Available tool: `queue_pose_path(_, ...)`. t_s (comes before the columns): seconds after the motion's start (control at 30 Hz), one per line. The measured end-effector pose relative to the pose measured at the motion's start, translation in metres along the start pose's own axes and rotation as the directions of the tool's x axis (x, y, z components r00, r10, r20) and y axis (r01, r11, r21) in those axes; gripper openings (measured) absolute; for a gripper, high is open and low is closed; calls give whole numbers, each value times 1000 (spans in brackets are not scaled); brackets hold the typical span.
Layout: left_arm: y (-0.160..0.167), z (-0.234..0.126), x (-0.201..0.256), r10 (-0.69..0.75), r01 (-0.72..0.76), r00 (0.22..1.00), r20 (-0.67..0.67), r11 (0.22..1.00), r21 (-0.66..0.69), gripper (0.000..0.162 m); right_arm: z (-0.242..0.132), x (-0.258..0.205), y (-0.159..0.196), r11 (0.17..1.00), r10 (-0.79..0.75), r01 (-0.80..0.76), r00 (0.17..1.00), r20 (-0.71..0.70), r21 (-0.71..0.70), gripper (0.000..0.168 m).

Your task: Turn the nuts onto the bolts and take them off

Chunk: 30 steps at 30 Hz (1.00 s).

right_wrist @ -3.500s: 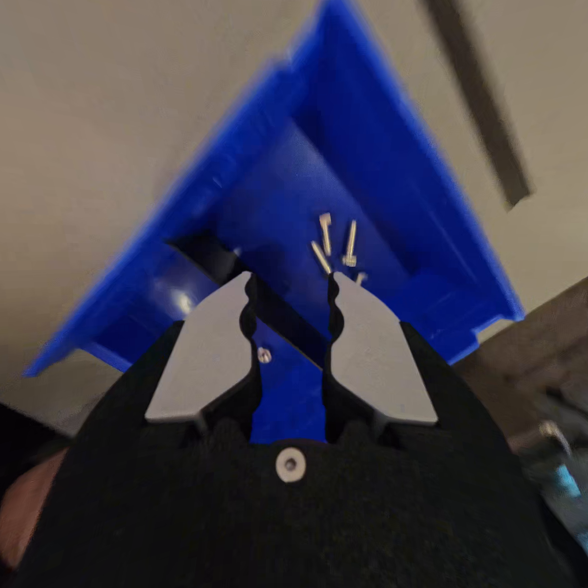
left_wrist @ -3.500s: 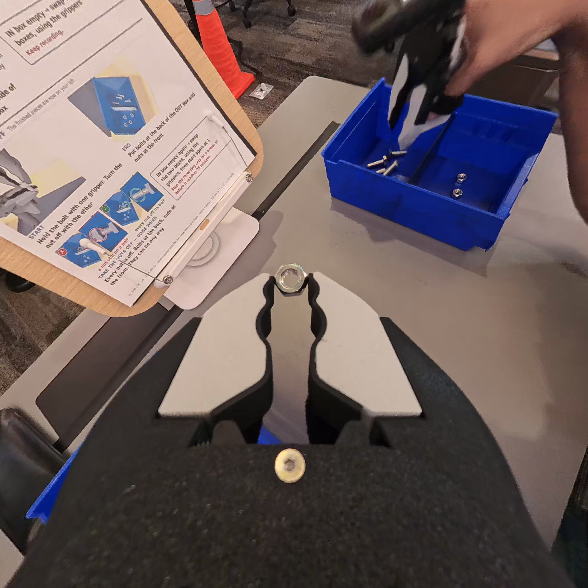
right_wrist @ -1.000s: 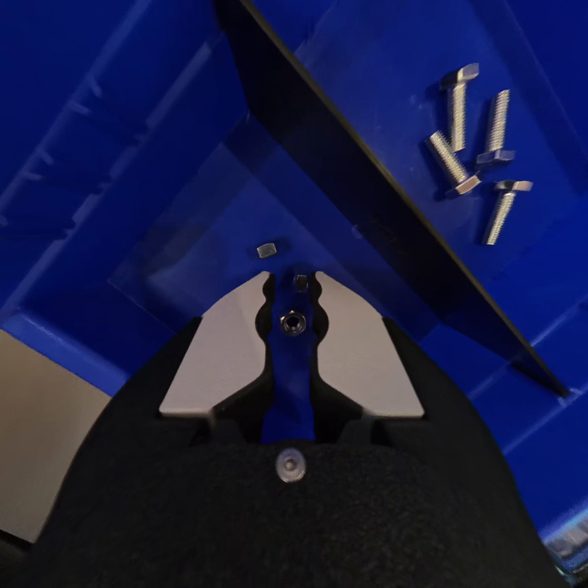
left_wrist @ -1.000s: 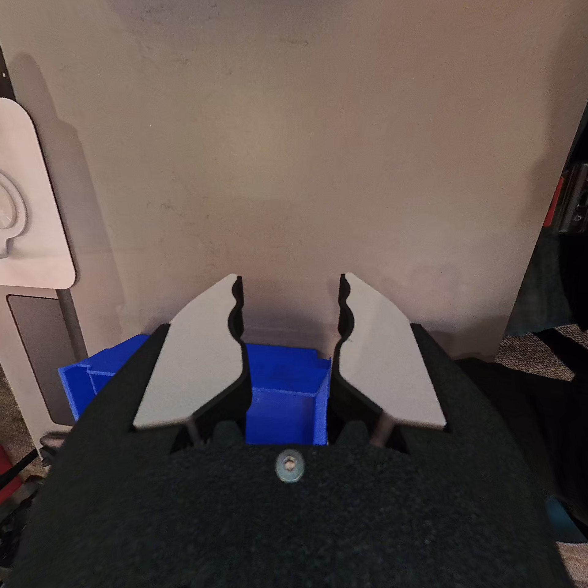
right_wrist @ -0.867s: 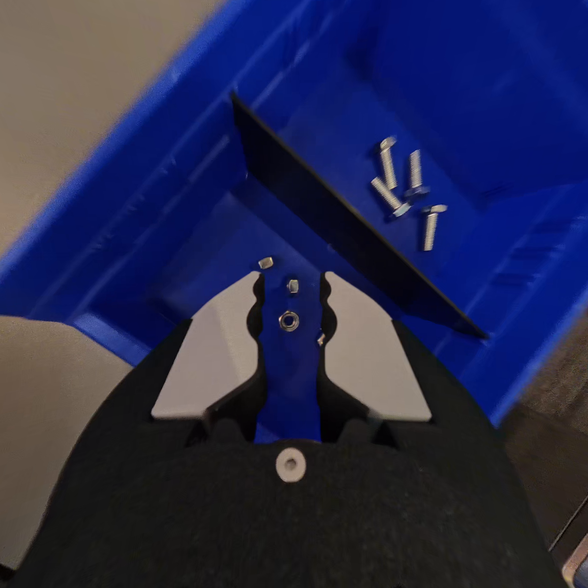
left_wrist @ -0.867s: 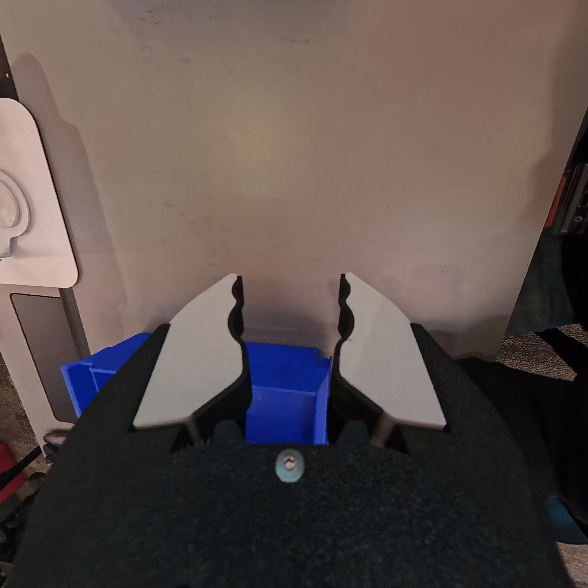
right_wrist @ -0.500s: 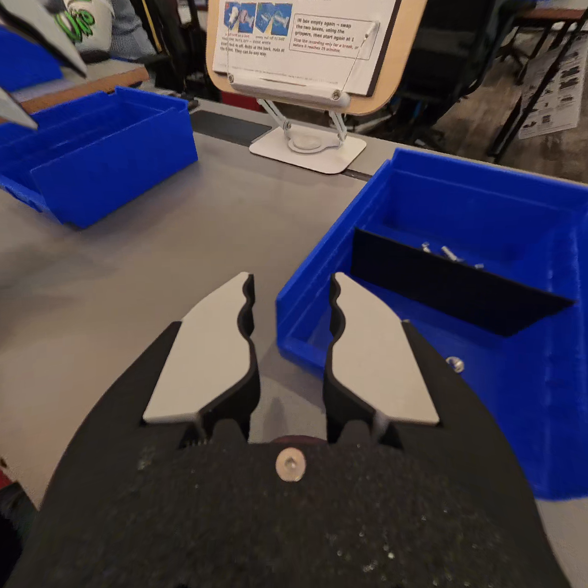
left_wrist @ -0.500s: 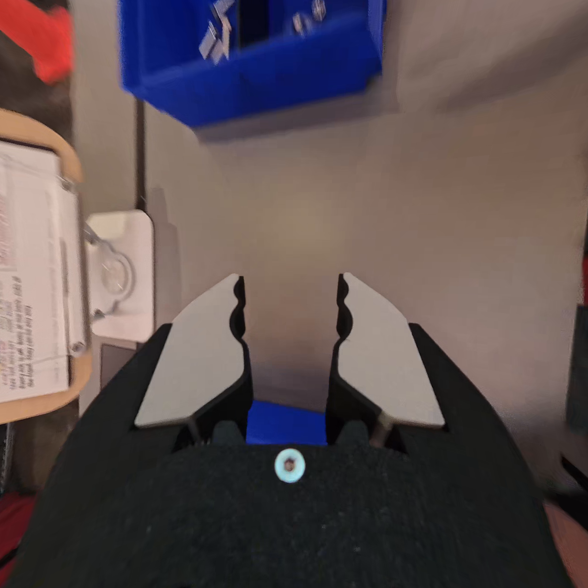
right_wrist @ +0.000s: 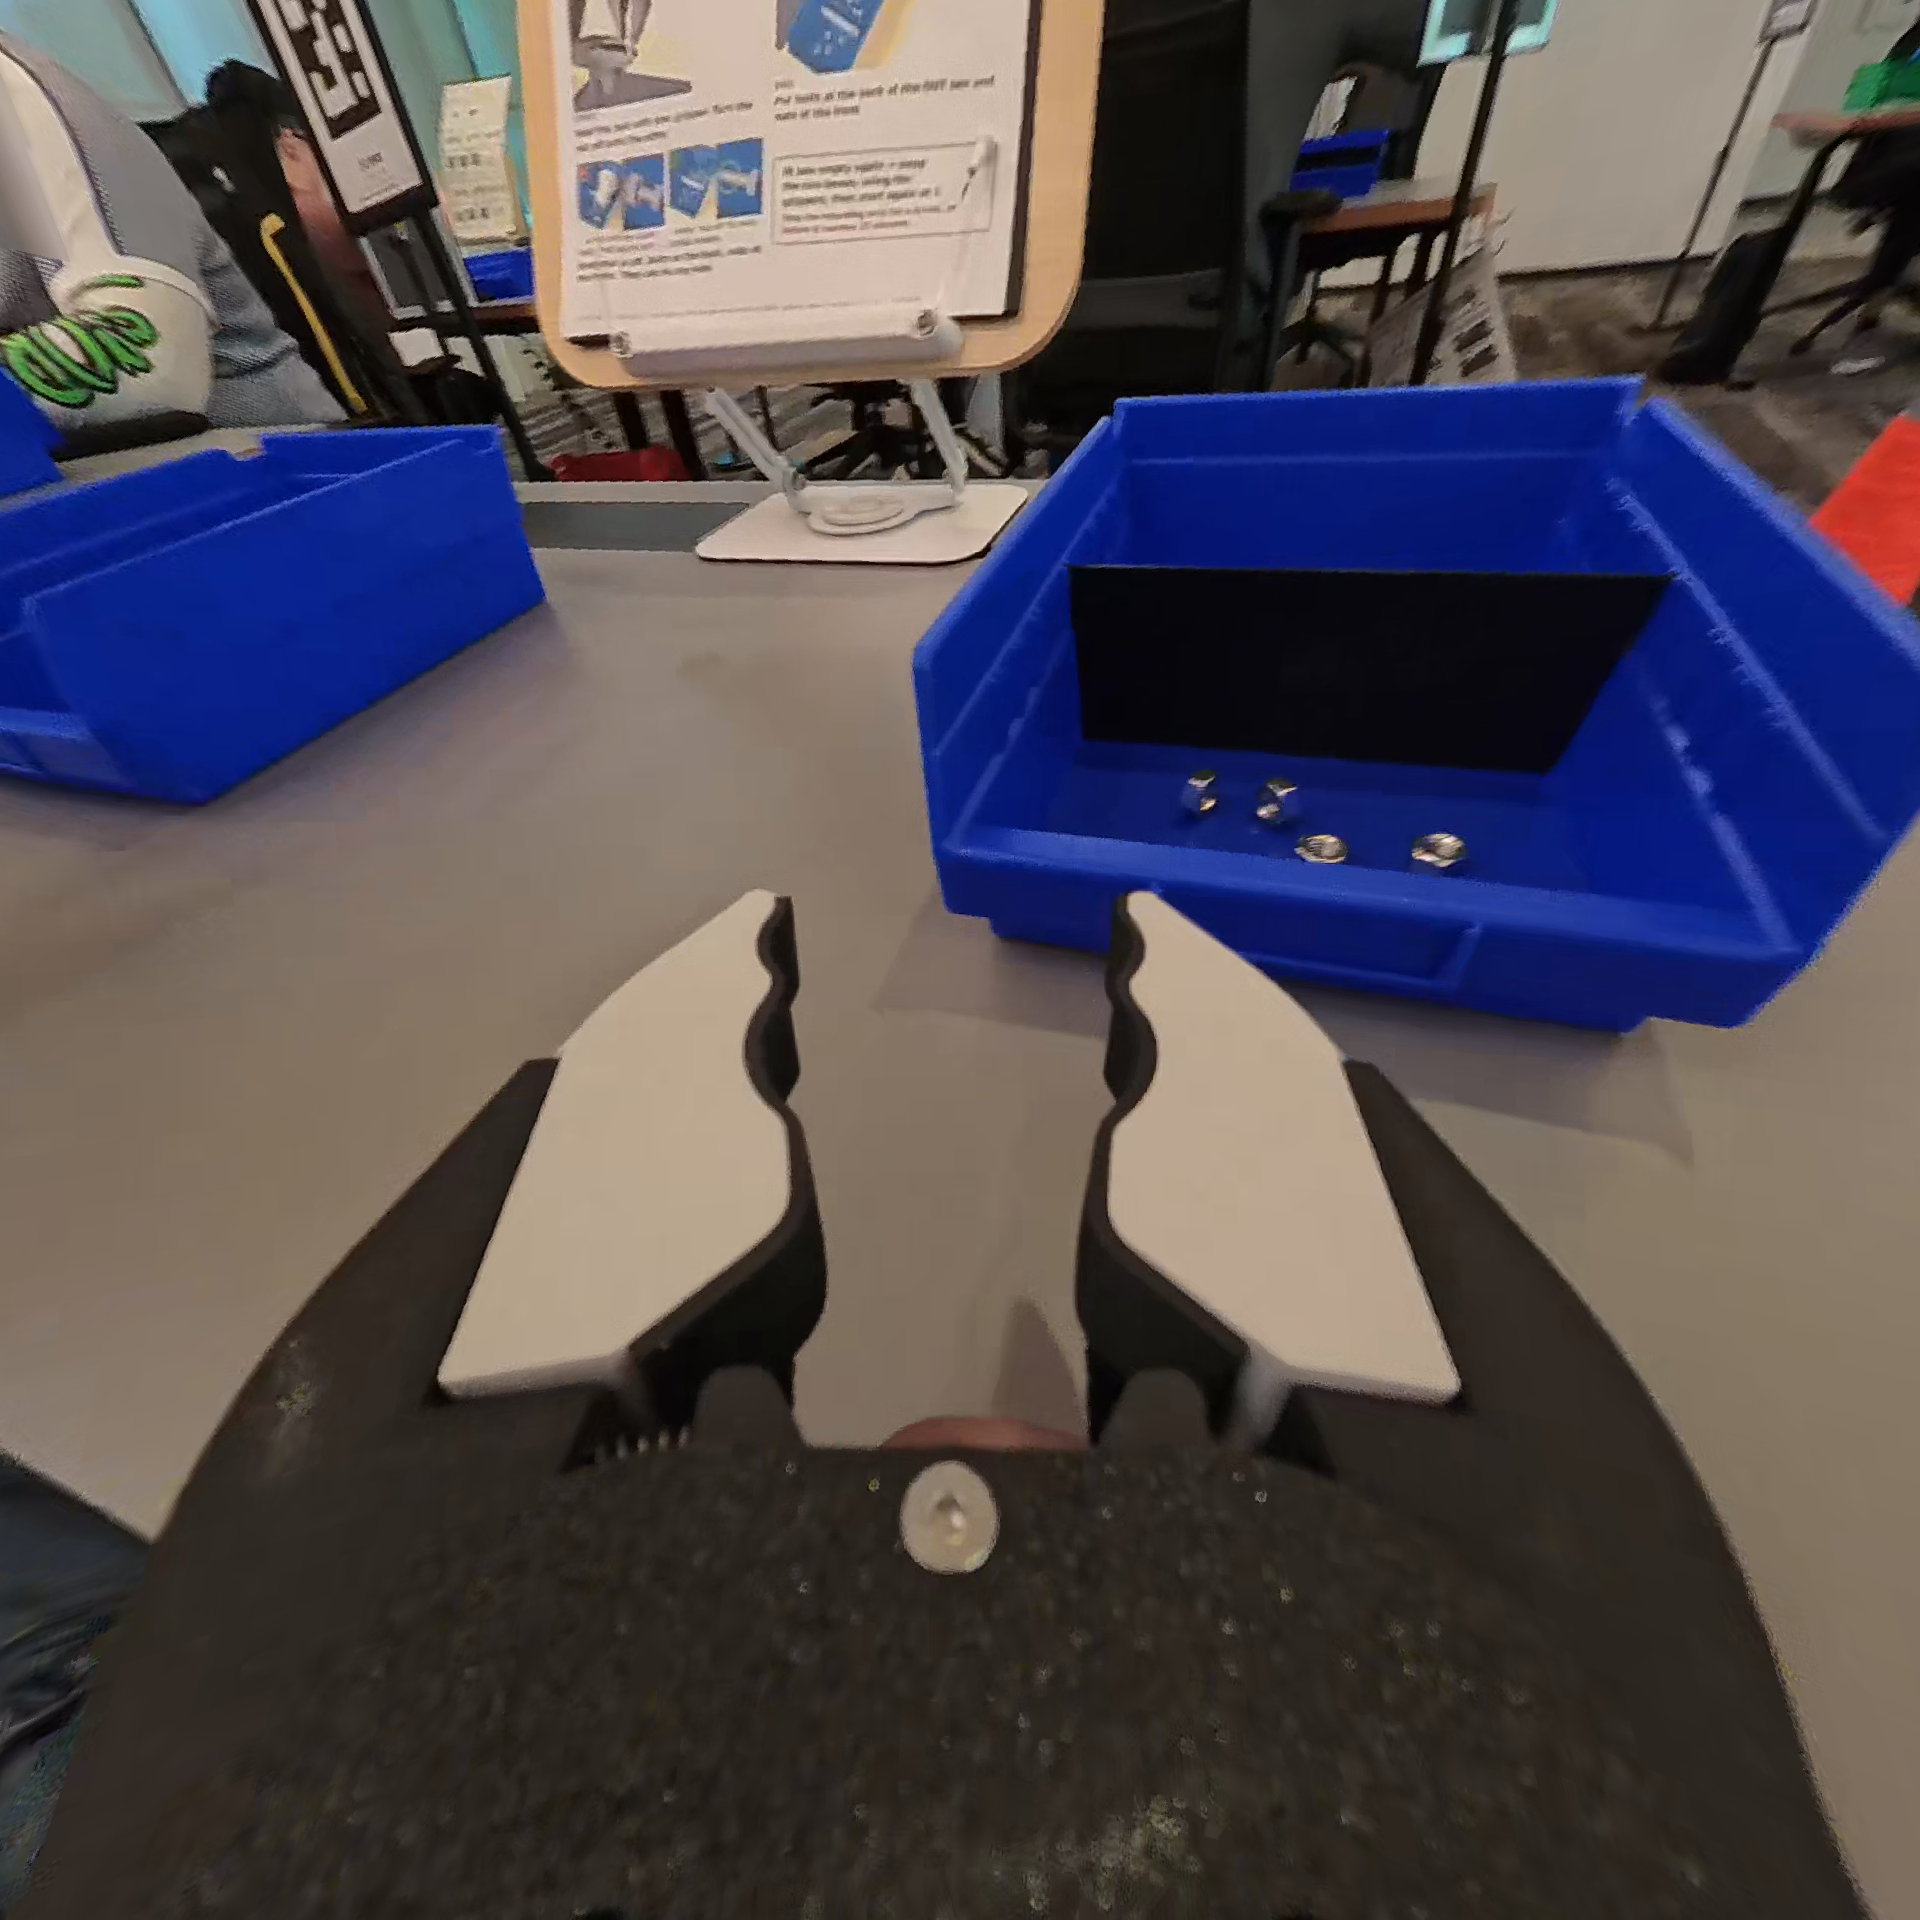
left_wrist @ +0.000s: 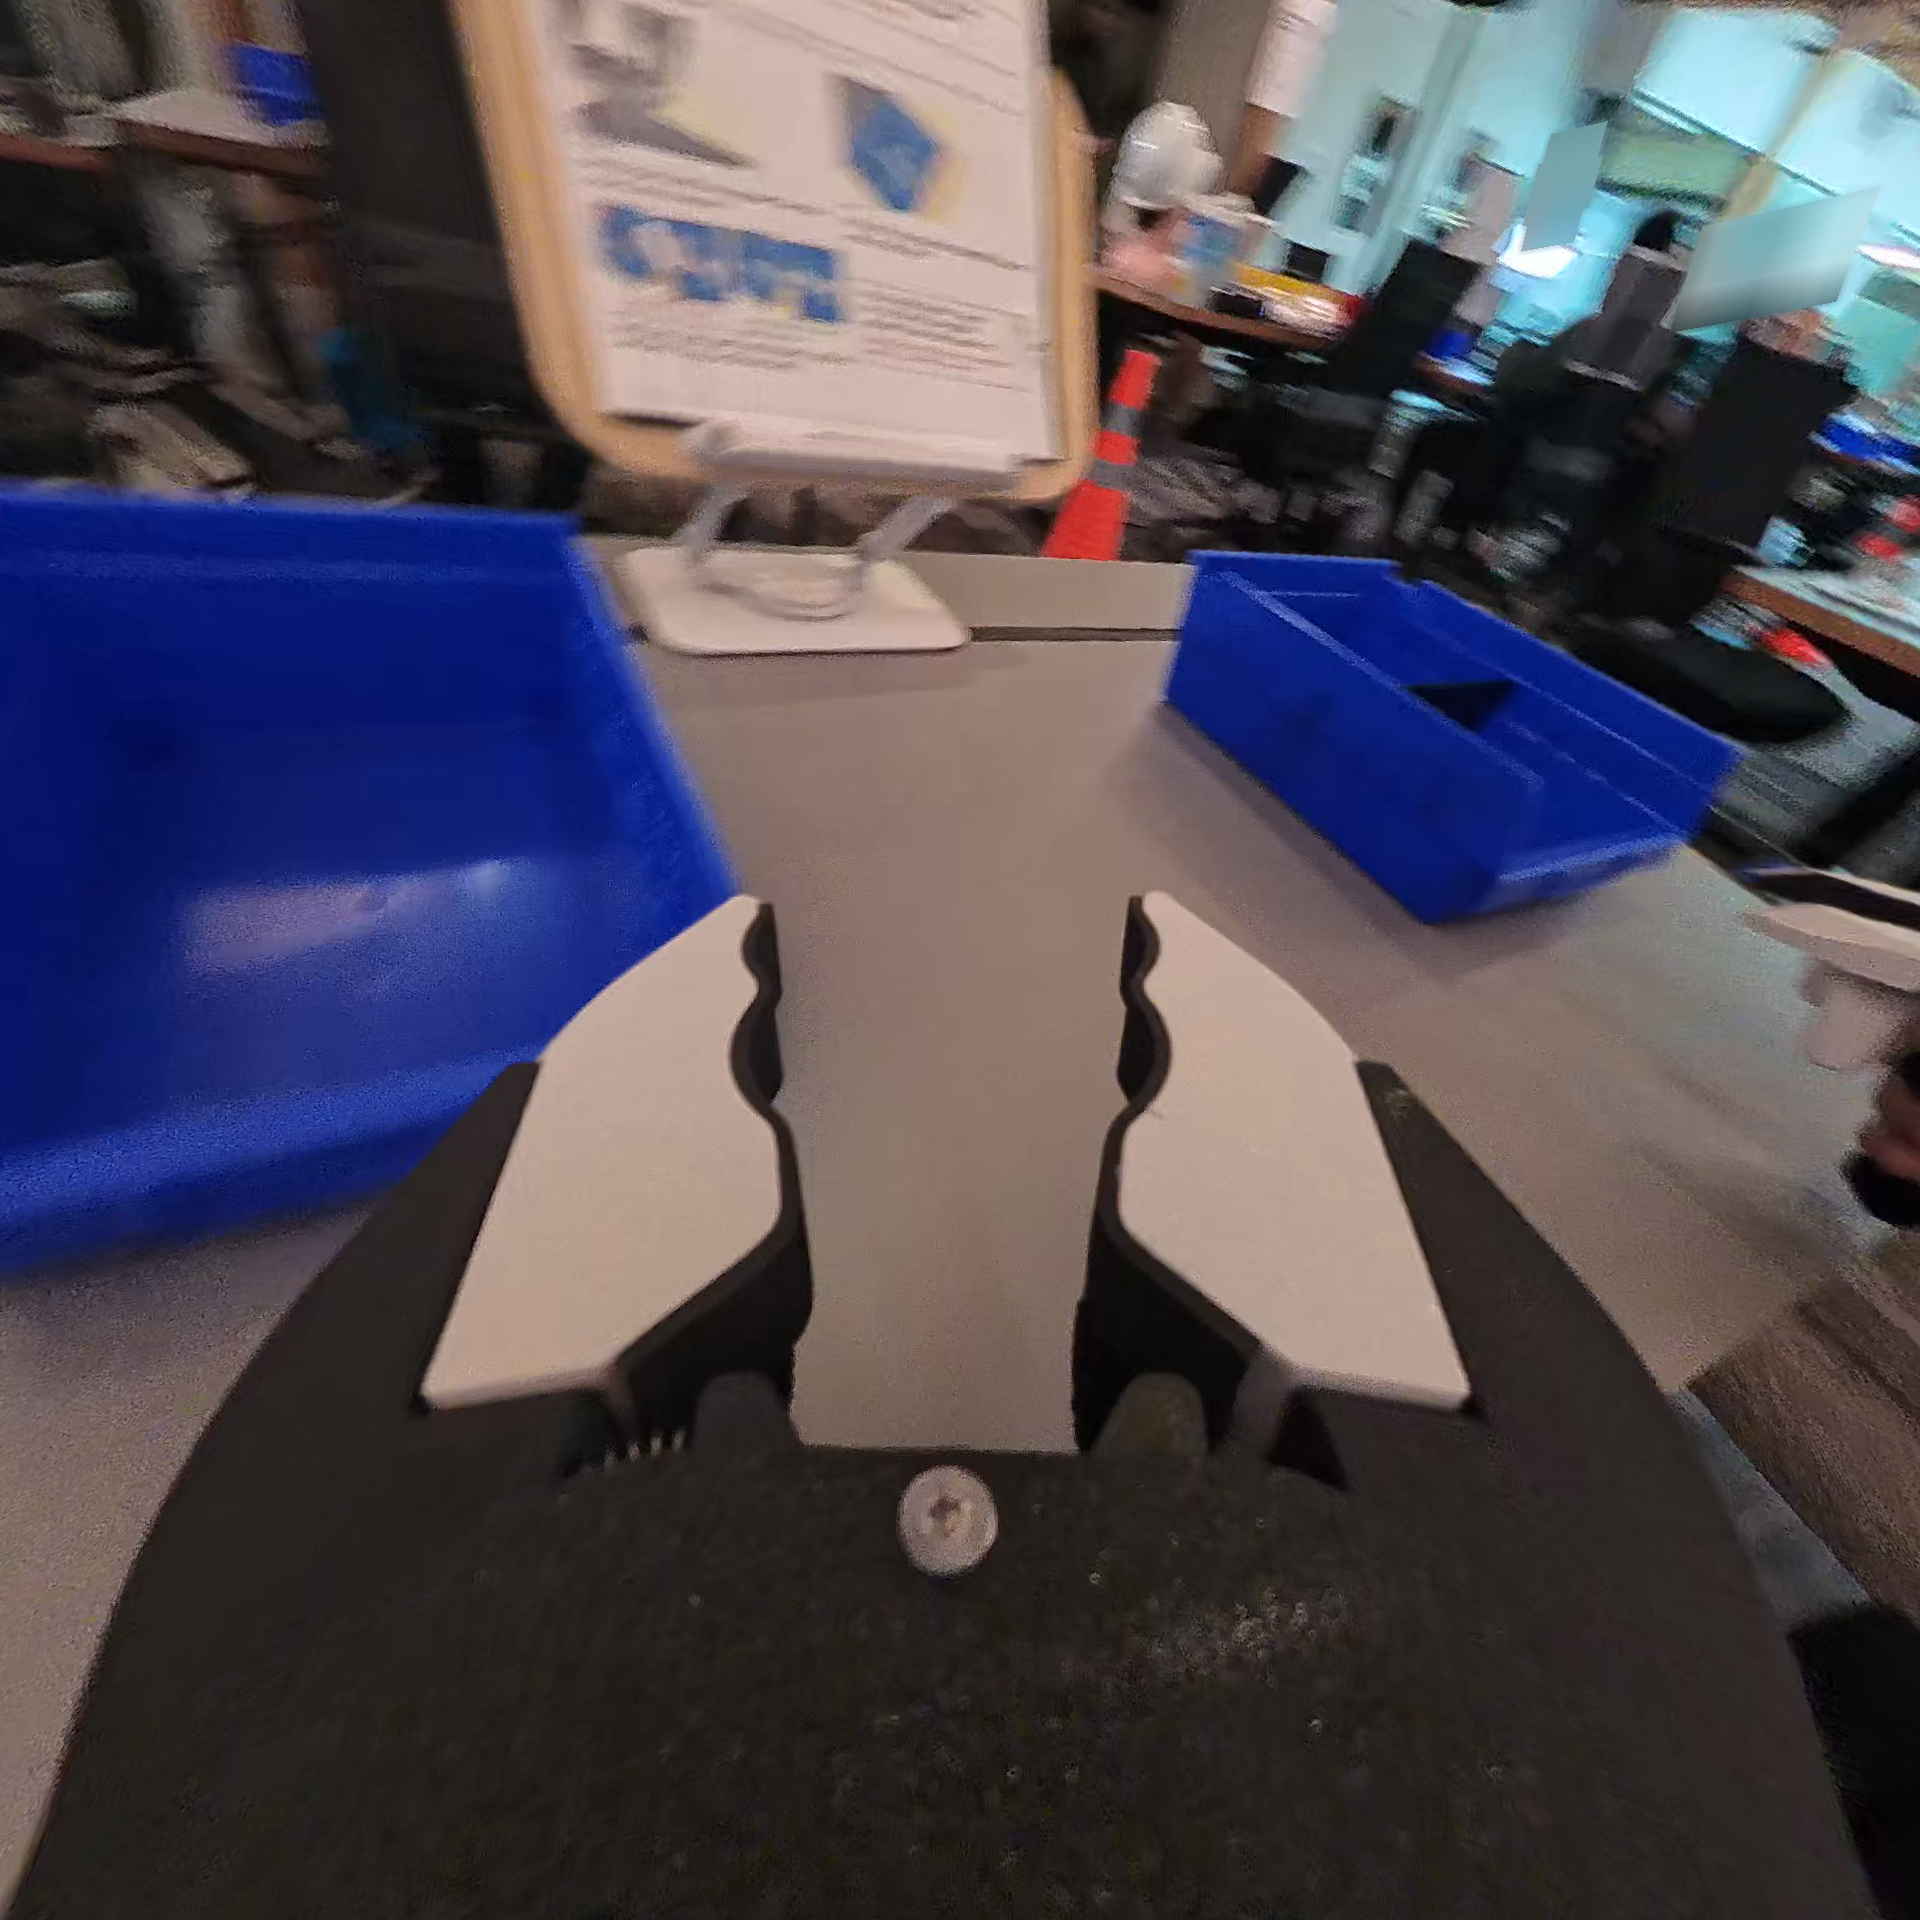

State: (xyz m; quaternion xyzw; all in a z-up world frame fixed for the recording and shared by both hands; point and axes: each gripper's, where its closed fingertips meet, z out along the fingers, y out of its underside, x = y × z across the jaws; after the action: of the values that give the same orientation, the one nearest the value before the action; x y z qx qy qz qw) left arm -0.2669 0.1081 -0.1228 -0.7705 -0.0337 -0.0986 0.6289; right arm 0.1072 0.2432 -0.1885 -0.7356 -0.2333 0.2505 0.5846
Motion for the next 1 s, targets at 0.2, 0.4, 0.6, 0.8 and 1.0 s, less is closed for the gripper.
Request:
queue_pose_path(0.2,44,-57,-41,-195,190,969,152,981,50,63,3,22,-2,995,-102,103,988,-114,-1,57)
queue_pose_path(0.4,60,-48,-48,-144,145,976,163,989,8,61,-1,36,0,997,-78,78,983,-163,-8,57)
queue_pose_path(0.6,74,-32,-33,-143,149,984,108,987,-52,58,-3,42,4,995,-98,95,978,-186,-29,57)
queue_pose_path(0.8,75,-24,-21,23,-11,990,141,996,-88,61,0,47,6,995,-94,87,977,-191,-41,58)
queue_pose_path(1.0,76,25,61,210,-211,977,-24,965,-156,70,1,78,-3,995,-100,95,959,-265,-33,57)
